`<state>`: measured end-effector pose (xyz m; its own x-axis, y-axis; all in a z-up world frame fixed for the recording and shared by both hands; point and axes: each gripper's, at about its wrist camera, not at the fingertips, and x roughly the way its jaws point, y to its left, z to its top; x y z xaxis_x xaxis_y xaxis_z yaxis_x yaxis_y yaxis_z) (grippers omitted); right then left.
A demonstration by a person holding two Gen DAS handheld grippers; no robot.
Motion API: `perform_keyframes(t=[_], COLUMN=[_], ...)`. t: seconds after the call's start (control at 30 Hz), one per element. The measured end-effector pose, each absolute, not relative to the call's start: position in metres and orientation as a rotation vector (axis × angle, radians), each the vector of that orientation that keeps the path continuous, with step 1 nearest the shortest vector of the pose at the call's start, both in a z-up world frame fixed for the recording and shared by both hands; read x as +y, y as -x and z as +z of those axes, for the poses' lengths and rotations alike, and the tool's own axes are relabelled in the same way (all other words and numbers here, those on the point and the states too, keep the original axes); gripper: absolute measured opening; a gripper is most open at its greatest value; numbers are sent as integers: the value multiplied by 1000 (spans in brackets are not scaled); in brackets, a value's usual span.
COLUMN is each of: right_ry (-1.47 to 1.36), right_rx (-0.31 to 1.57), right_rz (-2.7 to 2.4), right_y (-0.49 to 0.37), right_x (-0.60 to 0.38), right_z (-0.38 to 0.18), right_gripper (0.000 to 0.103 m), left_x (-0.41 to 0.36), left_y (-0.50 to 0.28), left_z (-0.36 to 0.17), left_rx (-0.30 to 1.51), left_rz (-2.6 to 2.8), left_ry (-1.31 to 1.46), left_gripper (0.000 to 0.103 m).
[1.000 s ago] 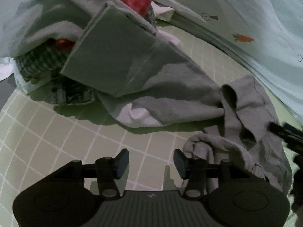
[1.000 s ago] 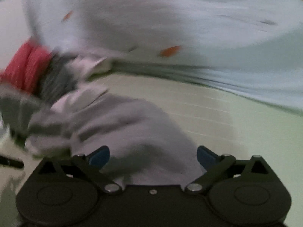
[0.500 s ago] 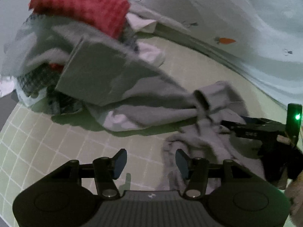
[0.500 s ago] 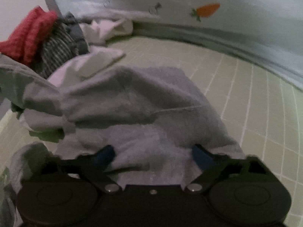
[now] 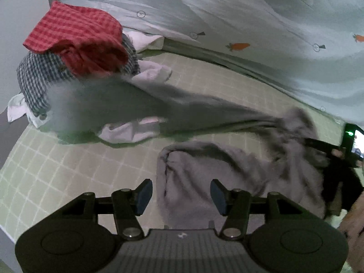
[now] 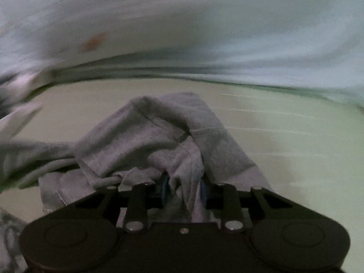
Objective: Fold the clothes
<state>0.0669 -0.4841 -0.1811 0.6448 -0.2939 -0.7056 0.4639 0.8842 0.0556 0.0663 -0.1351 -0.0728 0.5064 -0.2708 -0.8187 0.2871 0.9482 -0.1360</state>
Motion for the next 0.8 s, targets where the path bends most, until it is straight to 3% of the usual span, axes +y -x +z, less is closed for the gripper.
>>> perform_keyframes(t=[0.1, 0.23, 0.4, 0.53, 0.63, 0.8], right_ry=[-332, -453, -598, -703, -750, -700], right_rx=[722, 667, 584, 520, 501, 664], right_rz=[-629, -885, -1187, -1213, -1208, -1135], right_y=[-12, 61, 151, 198, 215, 201], right_x=[-529, -589, -656, -612, -576, -530], right_z=[-183, -185, -188, -188, -190, -187], right_gripper=[30, 47, 60, 80, 89, 97], left_x=[-145, -159, -173, -184, -184, -176], left_y=[-50, -31, -12, 3, 9, 7], left_z=[-75, -81, -89, -92, -90, -92], left_rx=[998, 1020, 1045, 1049, 1037, 1052], left_rz=[-340, -357, -389, -426, -438, -453], left_ry=[-17, -25, -28, -44, -53, -24], left_gripper=[57, 57, 57, 58, 58, 58])
